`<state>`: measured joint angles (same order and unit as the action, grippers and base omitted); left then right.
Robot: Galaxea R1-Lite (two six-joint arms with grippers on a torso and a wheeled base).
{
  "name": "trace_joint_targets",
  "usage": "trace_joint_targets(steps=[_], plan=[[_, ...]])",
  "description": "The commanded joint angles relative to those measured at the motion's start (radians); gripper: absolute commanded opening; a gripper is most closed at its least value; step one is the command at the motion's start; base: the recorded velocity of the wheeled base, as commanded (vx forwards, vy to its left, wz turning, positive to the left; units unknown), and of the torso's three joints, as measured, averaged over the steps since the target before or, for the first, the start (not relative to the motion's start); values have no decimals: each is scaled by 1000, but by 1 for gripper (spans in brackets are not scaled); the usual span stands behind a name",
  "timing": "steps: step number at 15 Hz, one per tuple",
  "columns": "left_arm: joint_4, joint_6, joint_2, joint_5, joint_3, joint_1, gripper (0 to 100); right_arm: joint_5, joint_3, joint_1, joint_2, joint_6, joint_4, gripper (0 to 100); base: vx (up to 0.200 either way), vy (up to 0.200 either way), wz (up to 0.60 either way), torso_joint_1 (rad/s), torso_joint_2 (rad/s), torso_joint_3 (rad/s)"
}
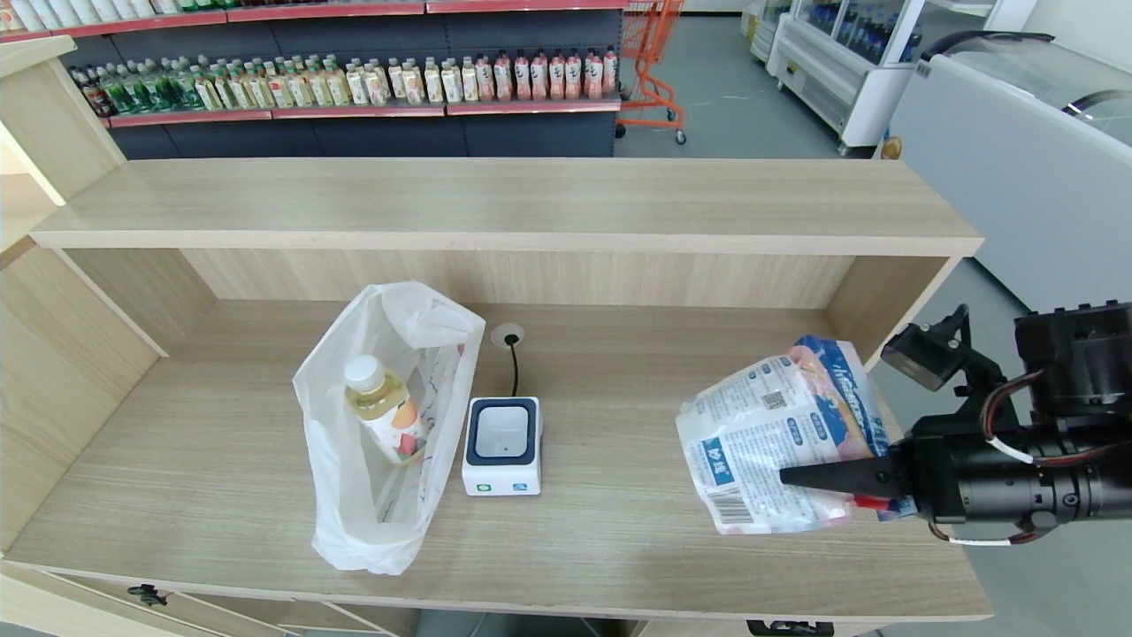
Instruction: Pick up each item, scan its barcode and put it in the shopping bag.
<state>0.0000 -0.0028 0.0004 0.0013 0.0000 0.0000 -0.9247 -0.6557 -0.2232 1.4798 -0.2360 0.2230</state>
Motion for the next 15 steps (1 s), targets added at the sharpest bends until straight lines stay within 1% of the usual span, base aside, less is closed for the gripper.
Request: trace_joint_targets(steps=[1,2,4,8,10,14,15], plan=[[0,0,0,0,0,0,100,-23,16,-21,-42,0,1,0,0,0,0,0,0,0],[0,0,0,0,0,-2,100,-52,27,-31,-47,0,-1,0,0,0,0,0,0,0],[0,0,0,0,0,0,100,-57,45,-54,-55,-8,-2,0,0,0,0,0,0,0],[0,0,0,0,0,0,100,-75,64,-73,-65,-91,-2,0,0,0,0,0,0,0],[0,0,0,0,0,0,100,-77,64,-88,-69,-106,-2,0,0,0,0,0,0,0],[0,0,0,0,0,0,100,-77,47,-159,-70,-121,3,0,0,0,0,0,0,0],[0,0,0,0,0,-2,100,-77,45,-163,-70,-121,3,0,0,0,0,0,0,0]])
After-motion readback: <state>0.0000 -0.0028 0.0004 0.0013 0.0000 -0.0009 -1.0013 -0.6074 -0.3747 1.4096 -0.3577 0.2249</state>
